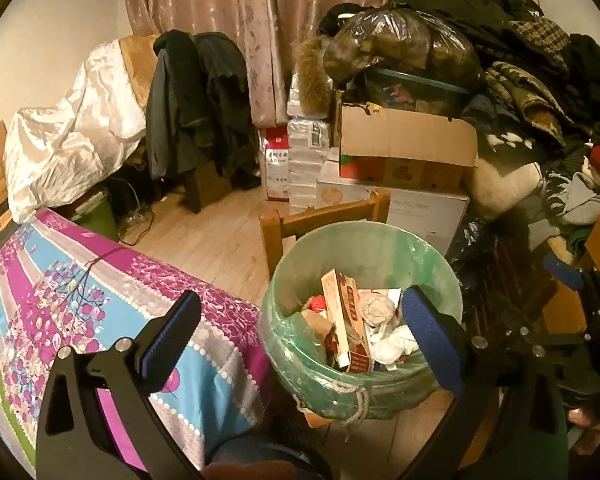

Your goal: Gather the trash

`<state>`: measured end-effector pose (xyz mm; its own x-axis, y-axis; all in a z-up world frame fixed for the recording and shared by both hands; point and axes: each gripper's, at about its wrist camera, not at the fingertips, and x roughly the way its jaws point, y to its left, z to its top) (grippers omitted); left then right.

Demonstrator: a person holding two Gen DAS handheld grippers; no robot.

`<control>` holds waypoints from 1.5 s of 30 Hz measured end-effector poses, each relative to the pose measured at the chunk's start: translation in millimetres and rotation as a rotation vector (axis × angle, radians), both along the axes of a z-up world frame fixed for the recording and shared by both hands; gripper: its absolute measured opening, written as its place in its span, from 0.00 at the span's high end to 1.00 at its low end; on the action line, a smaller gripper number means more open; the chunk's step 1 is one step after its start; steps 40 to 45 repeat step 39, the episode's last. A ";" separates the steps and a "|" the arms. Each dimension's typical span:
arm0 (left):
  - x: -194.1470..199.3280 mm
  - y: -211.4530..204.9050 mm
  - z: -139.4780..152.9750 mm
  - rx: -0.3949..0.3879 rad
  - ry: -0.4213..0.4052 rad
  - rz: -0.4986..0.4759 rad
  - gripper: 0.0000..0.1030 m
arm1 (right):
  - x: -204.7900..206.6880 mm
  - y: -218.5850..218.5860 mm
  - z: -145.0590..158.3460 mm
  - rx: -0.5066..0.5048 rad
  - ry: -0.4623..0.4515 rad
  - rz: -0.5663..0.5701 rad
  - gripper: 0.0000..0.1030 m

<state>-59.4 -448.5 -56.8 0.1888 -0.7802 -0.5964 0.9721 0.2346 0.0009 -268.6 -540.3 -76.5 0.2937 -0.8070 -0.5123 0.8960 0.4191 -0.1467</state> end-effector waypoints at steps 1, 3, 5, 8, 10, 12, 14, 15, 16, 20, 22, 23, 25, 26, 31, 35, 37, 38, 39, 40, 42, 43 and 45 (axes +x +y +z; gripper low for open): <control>-0.5 0.0 -0.3 0.000 -0.002 0.000 0.06 | 0.3 0.1 -0.8 0.004 -0.001 0.002 0.05; -1.9 0.9 -0.3 0.002 -0.006 -0.008 0.06 | 0.8 -0.2 -2.2 0.017 -0.008 0.006 0.05; -3.5 1.6 0.1 0.000 -0.011 -0.012 0.06 | 0.3 -1.7 -4.5 0.047 -0.028 0.016 0.05; -5.8 1.5 0.5 0.001 -0.014 -0.018 0.06 | 3.0 -1.2 -8.8 0.066 -0.028 0.024 0.05; -7.1 1.3 0.8 -0.001 -0.020 -0.019 0.06 | 6.0 -1.2 -11.7 0.077 -0.020 0.032 0.05; -7.8 0.7 1.0 0.001 -0.021 -0.022 0.06 | 9.0 -1.0 -13.9 0.089 -0.014 0.039 0.05; -7.9 0.5 0.7 0.004 -0.018 -0.025 0.06 | 11.0 -1.9 -16.0 0.107 -0.014 0.045 0.05; -8.0 0.3 0.7 0.005 -0.018 -0.026 0.06 | 11.1 -2.2 -16.4 0.114 -0.018 0.045 0.05; -8.2 0.0 0.6 0.006 -0.019 -0.028 0.06 | 11.1 -2.4 -17.0 0.120 -0.023 0.045 0.05; -9.0 -1.7 0.1 0.017 -0.015 -0.037 0.06 | 8.9 -6.1 -18.6 0.138 -0.034 0.037 0.05; -7.9 -2.3 0.0 0.017 -0.003 -0.036 0.06 | 7.0 -7.5 -19.3 0.145 -0.041 0.031 0.05; -8.4 -1.2 1.4 0.003 -0.004 -0.034 0.06 | 6.5 -7.8 -19.5 0.147 -0.044 0.028 0.05; -11.2 1.3 3.7 -0.010 -0.033 -0.027 0.06 | 6.2 -8.2 -20.1 0.149 -0.046 0.026 0.05; -11.9 1.5 4.6 -0.012 -0.046 -0.023 0.06 | 5.7 -8.3 -20.1 0.149 -0.046 0.026 0.05; -8.0 0.5 7.5 -0.007 -0.049 0.005 0.06 | 6.4 -9.1 -22.5 0.169 -0.051 0.039 0.05; -4.3 -4.8 4.5 0.049 -0.021 0.009 0.06 | 10.4 -7.8 -23.5 0.174 -0.049 0.052 0.05; -3.9 -6.4 3.0 0.064 0.004 0.000 0.06 | 11.9 -6.8 -24.1 0.177 -0.051 0.057 0.05; -3.9 -6.2 2.8 0.063 0.006 0.003 0.06 | 12.4 -6.7 -24.3 0.179 -0.053 0.058 0.05; -4.3 -5.8 2.9 0.060 0.007 0.002 0.06 | 13.1 -6.7 -24.8 0.183 -0.054 0.059 0.05; -4.3 -5.8 2.9 0.060 0.007 0.002 0.06 | 13.1 -6.7 -24.8 0.183 -0.054 0.059 0.05; -4.3 -5.8 2.9 0.060 0.007 0.002 0.06 | 13.1 -6.7 -24.8 0.183 -0.054 0.059 0.05; -4.3 -5.8 2.9 0.060 0.007 0.002 0.06 | 13.1 -6.7 -24.8 0.183 -0.054 0.059 0.05; -4.3 -5.8 2.9 0.060 0.007 0.002 0.06 | 13.1 -6.7 -24.8 0.183 -0.054 0.059 0.05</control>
